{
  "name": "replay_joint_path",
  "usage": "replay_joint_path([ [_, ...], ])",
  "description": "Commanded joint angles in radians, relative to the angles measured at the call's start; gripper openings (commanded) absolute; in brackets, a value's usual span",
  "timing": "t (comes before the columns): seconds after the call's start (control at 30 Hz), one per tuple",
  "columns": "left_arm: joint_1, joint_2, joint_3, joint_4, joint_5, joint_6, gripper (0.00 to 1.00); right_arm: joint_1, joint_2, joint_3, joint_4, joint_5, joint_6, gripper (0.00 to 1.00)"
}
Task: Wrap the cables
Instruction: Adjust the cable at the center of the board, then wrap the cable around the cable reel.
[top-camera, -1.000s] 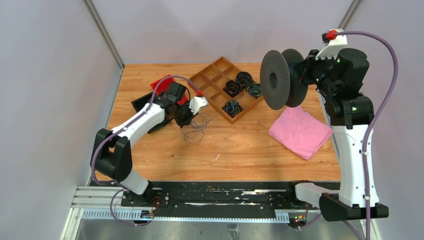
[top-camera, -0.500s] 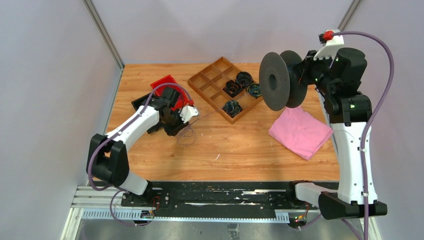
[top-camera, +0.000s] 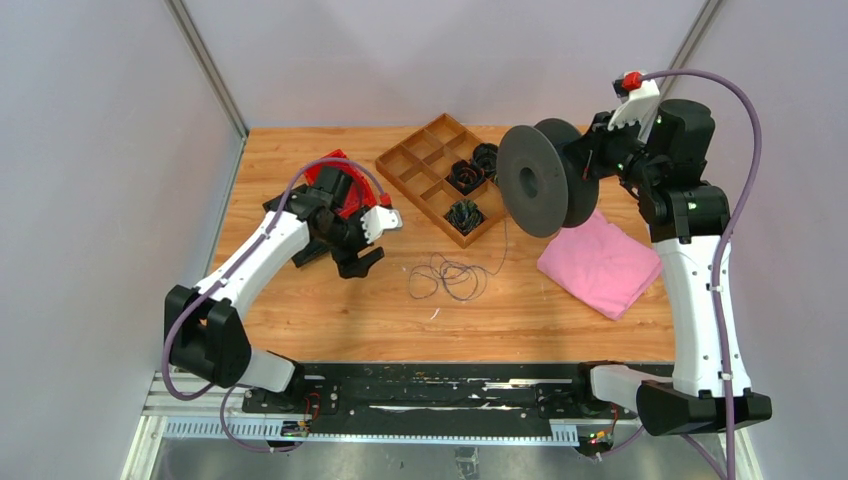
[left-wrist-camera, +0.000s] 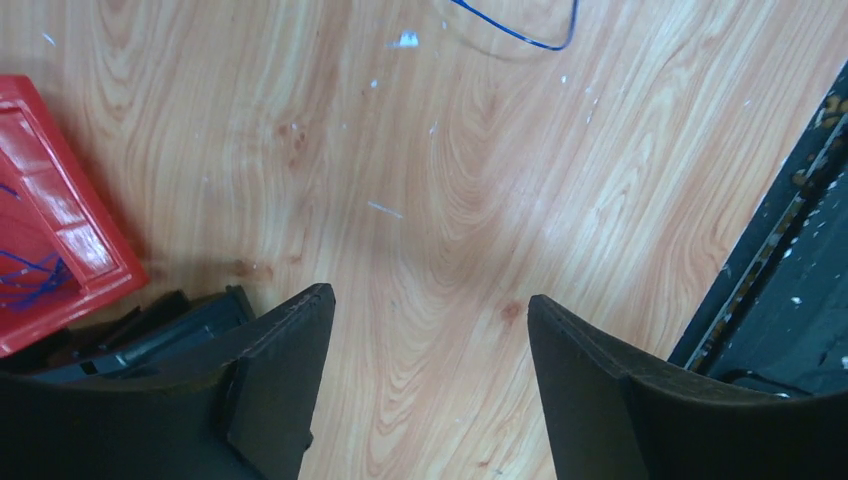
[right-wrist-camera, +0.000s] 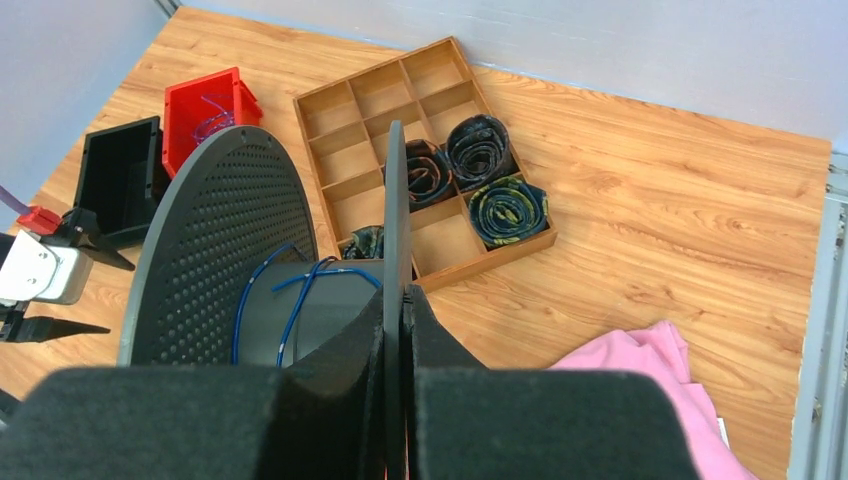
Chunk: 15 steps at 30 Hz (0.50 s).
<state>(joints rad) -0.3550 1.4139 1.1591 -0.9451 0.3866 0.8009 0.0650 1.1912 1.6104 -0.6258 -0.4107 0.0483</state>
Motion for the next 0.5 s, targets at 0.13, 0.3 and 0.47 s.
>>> replay_joint_path([
  [0.13,-0.025,-0.028,0.045,0.327,0.335,-0.274,0.81,0.015,0.006,0.036,0.072,-0.098,0.041,0.01],
  [0.3,-0.127,0.000,-0.070,0.903,0.352,-0.679,0.84,0.025,0.038,0.071,0.077,-0.133,0.094,0.01],
  [0.47,-0.248,0.128,-0.063,1.088,0.310,-0.788,0.87,0.029,0.055,0.096,0.089,-0.135,0.133,0.01],
])
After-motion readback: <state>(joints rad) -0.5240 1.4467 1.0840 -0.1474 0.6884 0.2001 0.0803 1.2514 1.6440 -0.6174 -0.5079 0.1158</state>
